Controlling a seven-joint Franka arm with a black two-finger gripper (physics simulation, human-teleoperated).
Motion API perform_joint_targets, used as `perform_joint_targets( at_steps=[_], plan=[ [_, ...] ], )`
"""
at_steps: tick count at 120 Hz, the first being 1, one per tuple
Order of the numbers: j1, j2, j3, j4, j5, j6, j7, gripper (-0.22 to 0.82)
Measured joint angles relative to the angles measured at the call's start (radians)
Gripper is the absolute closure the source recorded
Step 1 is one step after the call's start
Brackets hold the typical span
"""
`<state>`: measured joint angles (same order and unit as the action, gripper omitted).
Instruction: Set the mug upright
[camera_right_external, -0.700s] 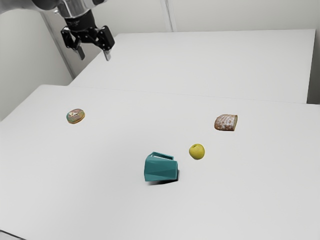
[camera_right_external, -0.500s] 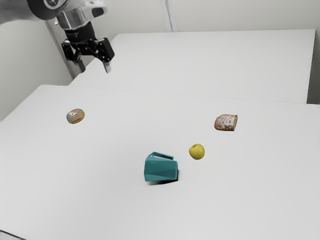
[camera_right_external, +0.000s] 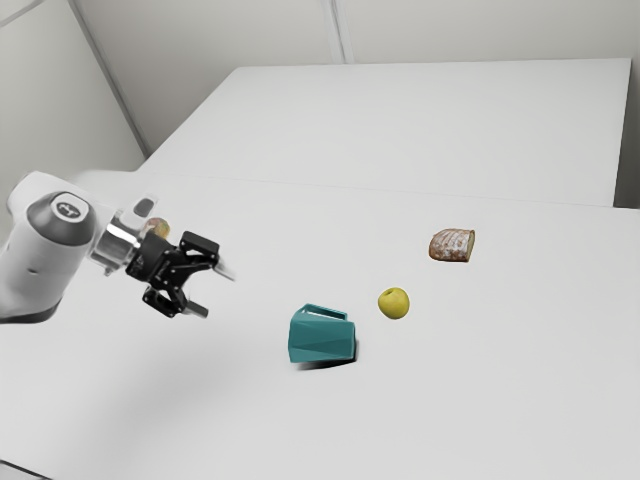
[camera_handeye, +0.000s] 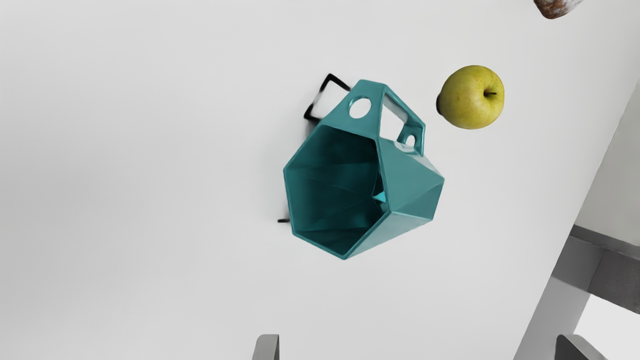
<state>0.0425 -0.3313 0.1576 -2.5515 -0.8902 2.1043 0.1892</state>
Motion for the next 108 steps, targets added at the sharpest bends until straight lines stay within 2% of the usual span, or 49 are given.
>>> perform_joint_targets(
  at_steps=[19,38,69,108],
  plan=[
    [0.022,0.082,0.013,-0.044,-0.225,0.056,0.226,0.00],
    [0.026,0.157,0.014,-0.065,-0.356,0.075,0.415,0.00],
    [0.025,0.159,0.005,-0.129,-0.433,0.070,0.637,0.00],
    [0.019,0.214,-0.095,-0.110,-0.662,0.064,0.802,0.00]
  ],
)
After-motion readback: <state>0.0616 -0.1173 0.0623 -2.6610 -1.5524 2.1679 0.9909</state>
